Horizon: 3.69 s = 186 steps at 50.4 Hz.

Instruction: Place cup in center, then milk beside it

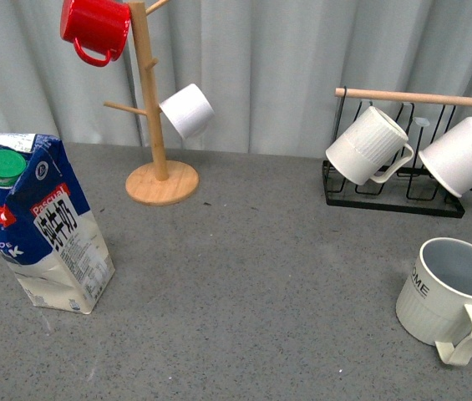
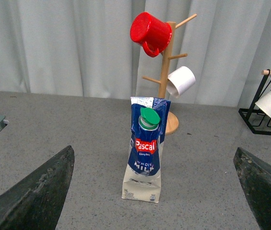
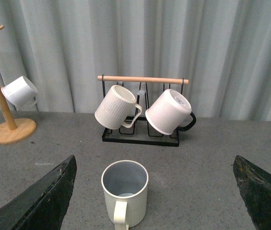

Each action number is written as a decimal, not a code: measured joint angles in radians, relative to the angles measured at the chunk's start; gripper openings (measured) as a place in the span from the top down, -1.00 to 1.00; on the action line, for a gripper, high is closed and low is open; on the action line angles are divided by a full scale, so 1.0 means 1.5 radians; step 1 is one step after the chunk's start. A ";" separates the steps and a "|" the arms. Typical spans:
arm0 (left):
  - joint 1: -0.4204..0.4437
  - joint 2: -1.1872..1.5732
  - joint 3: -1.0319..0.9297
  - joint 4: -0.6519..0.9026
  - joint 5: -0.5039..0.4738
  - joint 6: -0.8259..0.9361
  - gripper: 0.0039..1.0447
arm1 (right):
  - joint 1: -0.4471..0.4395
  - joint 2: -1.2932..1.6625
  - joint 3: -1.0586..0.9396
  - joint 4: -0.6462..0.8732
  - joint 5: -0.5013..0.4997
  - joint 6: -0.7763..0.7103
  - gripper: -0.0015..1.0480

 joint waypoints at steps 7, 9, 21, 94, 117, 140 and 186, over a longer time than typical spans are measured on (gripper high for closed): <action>0.000 0.000 0.000 0.000 0.000 0.000 -0.88 | 0.000 0.000 0.000 0.000 0.000 0.000 -0.82; 0.000 0.000 0.000 0.000 0.000 0.000 -0.88 | 0.000 0.000 0.000 0.000 0.000 0.000 -0.82; 0.000 0.000 0.000 0.000 0.000 0.000 -0.88 | 0.000 0.000 0.000 0.000 0.000 0.000 -0.82; 0.000 -0.001 0.000 0.000 0.000 0.000 -0.88 | -0.054 0.900 0.307 0.211 -0.037 -0.012 -0.82; 0.000 -0.001 0.000 0.000 0.000 0.000 -0.88 | -0.018 1.138 0.502 0.068 0.006 0.022 -0.82; 0.000 -0.001 0.000 0.000 0.000 0.000 -0.88 | -0.004 1.214 0.551 0.007 0.030 0.066 0.22; 0.000 -0.001 0.000 0.000 0.000 0.000 -0.88 | 0.200 1.212 0.647 -0.031 -0.053 0.163 0.97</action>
